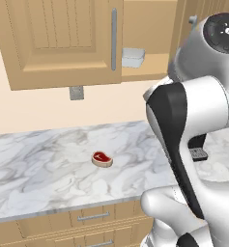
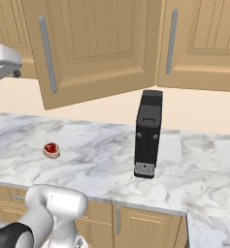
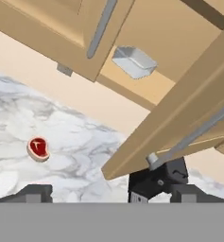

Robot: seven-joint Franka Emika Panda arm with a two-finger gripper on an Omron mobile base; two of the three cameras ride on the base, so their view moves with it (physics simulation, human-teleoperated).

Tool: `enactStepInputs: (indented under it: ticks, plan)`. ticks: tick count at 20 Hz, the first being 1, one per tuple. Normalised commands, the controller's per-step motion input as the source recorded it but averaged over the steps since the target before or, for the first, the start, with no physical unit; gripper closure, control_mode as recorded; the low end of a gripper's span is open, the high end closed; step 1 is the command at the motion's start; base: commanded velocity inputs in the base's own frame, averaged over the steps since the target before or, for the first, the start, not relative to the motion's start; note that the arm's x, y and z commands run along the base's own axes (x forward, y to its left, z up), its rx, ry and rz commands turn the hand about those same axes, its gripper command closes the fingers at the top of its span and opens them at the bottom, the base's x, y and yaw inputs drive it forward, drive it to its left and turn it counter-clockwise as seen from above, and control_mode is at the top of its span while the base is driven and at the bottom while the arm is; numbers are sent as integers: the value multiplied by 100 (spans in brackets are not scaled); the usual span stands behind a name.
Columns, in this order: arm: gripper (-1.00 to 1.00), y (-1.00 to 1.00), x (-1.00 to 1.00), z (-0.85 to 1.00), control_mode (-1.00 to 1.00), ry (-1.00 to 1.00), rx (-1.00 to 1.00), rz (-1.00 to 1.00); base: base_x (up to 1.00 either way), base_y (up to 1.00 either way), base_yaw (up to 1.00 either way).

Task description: Retrieve the tupperware from the cabinet, then place the raw meat into the tupperware to avoid contamination.

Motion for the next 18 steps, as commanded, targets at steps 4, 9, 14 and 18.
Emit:
enactStepInputs:
  ticks: [4,9,14,18]
  plan:
    - [-100,37,-18,-11,-100,1,-30,9,0,0,0]
    - [-100,27,-5,-14,-100,5,-30,8,0,0,0]
    - [-100,19,2,-11,-100,6,-33,10,0,0,0]
    - [-100,14,12,-9,-100,12,-32,7,0,0,0]
